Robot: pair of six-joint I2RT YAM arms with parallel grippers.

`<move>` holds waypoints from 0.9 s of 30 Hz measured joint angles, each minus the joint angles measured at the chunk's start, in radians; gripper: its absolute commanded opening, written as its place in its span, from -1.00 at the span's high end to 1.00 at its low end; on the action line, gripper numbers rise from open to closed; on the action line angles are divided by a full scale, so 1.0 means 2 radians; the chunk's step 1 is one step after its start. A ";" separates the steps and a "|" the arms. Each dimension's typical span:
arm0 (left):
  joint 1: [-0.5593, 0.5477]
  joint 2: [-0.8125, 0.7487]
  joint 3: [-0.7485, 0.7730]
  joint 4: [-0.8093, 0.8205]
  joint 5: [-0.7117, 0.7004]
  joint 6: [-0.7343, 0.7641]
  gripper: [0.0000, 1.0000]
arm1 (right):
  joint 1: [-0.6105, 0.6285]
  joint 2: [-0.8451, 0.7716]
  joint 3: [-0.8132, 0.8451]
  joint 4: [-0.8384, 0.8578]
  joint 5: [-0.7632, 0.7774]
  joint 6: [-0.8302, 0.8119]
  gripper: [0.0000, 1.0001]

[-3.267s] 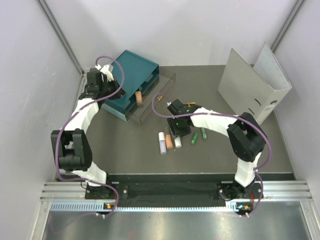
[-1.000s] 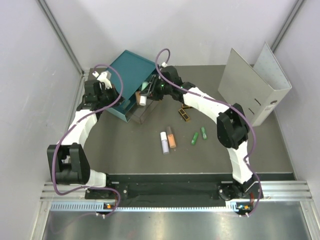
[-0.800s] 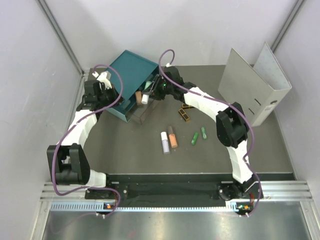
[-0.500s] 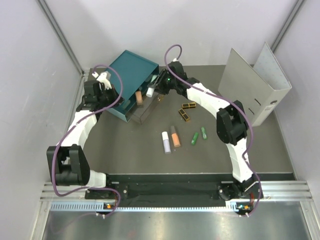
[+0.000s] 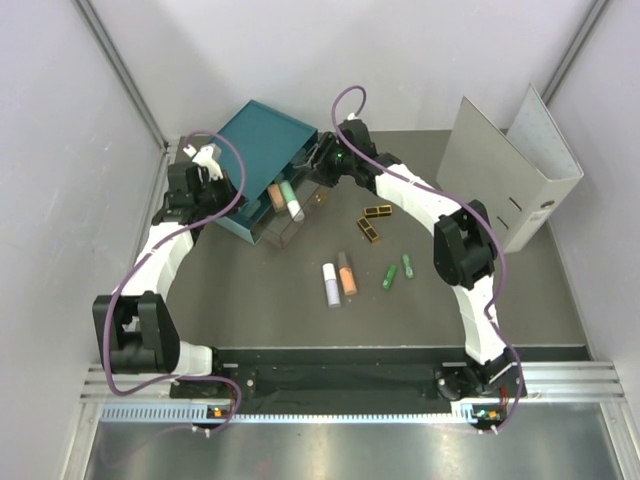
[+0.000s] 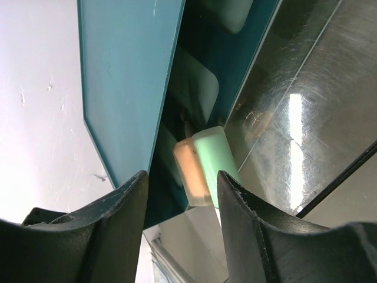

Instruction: Organize the makeup

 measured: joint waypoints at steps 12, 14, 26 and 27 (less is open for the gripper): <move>0.000 -0.001 -0.002 0.000 -0.001 0.000 1.00 | 0.001 -0.155 -0.068 -0.129 0.014 -0.140 -0.01; 0.000 -0.002 -0.003 0.002 -0.001 0.001 1.00 | 0.005 -0.212 -0.107 -0.145 0.028 -0.174 -0.01; 0.000 -0.002 -0.005 0.005 0.002 0.010 1.00 | 0.105 -0.257 -0.329 -0.231 0.083 -0.281 -0.07; 0.000 -0.002 -0.005 0.005 0.002 0.011 1.00 | 0.110 -0.245 -0.330 -0.234 0.084 -0.282 -0.08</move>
